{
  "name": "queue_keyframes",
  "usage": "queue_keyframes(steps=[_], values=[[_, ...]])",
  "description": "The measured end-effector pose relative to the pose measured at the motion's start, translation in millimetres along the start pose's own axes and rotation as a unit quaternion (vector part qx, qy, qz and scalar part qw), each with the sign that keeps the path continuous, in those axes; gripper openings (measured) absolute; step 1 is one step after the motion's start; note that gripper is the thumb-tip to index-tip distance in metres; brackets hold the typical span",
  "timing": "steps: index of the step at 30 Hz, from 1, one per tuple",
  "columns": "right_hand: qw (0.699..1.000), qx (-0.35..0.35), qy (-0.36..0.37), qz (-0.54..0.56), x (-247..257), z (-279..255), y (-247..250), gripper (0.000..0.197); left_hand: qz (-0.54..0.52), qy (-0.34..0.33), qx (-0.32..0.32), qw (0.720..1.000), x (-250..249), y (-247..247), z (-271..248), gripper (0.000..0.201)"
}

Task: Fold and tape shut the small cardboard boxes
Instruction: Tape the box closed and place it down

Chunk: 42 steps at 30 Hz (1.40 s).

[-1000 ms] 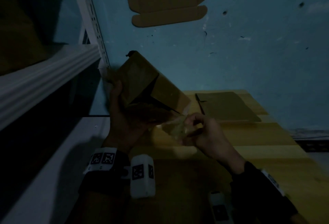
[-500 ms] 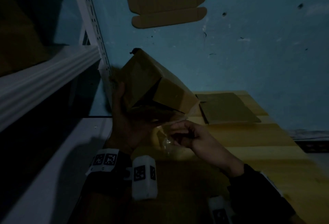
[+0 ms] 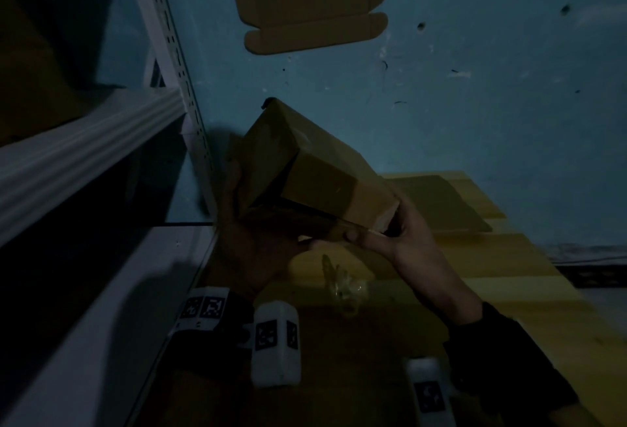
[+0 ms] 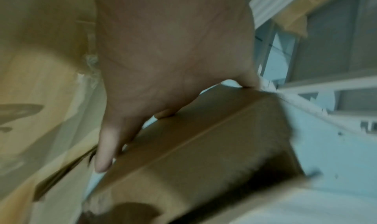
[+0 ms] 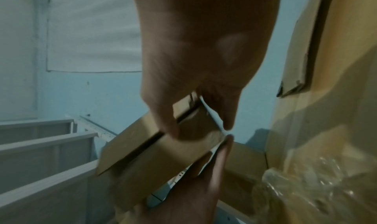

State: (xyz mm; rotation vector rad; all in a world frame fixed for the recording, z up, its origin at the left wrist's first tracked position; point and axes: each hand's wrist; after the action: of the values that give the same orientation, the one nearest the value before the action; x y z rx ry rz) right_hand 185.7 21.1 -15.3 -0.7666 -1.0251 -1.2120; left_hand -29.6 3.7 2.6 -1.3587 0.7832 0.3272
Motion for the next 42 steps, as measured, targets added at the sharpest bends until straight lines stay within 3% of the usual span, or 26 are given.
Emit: queue_keyframes(steps=[2, 5, 8, 11, 14, 19, 24, 26, 29, 35, 38, 42], values=[[0.999, -0.039, 0.023, 0.017, 2, 1, 1, 0.09, -0.005, -0.006, -0.033, 0.999, 4, -11, 1, 0.066], [0.996, -0.08, 0.034, 0.026, 2, 4, 9, 0.092, 0.035, -0.072, -0.115, 0.99, 7, -17, 10, 0.051], [0.994, -0.095, 0.046, 0.004, 3, 4, 20, 0.077, 0.232, -0.174, -0.209, 0.934, 1, -8, 22, 0.035], [0.992, -0.113, 0.063, -0.017, 4, 4, 28, 0.056, 0.337, -0.203, -0.248, 0.885, 3, 0, 27, 0.036], [0.988, -0.131, 0.065, -0.042, 2, 3, 32, 0.05, 0.397, -0.219, -0.244, 0.857, 10, -2, 27, 0.036], [0.982, -0.166, 0.077, -0.051, 5, -1, 38, 0.048, 0.391, -0.201, -0.151, 0.885, 19, -11, 24, 0.028], [0.98, -0.167, 0.072, -0.085, 4, 0, 41, 0.059, 0.403, -0.161, -0.118, 0.893, 23, 0, 27, 0.055], [0.981, -0.153, 0.075, -0.09, 3, 2, 41, 0.064, 0.445, -0.165, -0.155, 0.867, 26, -1, 29, 0.059], [0.985, -0.12, 0.074, -0.098, 0, 4, 38, 0.073, 0.508, -0.234, -0.208, 0.802, 32, 3, 33, 0.062], [0.974, -0.124, 0.082, -0.169, -4, 2, 27, 0.077, 0.551, -0.297, -0.235, 0.744, 29, 13, 33, 0.051], [0.952, -0.164, 0.103, -0.237, -4, 1, 27, 0.075, 0.564, -0.299, -0.227, 0.736, 33, 8, 31, 0.039], [0.94, -0.174, 0.105, -0.275, 1, -2, 29, 0.082, 0.558, -0.284, -0.194, 0.756, 37, 5, 31, 0.052]])
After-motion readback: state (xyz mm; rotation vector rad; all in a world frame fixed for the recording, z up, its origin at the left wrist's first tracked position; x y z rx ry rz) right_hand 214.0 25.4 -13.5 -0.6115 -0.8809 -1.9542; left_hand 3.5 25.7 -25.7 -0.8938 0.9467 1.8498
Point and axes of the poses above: each hand's wrist, its own z-axis towards the middle knuckle, its own y-axis out of the back of the hand, x = y × z, and after that the axes turned 8 degrees about y, right-handed
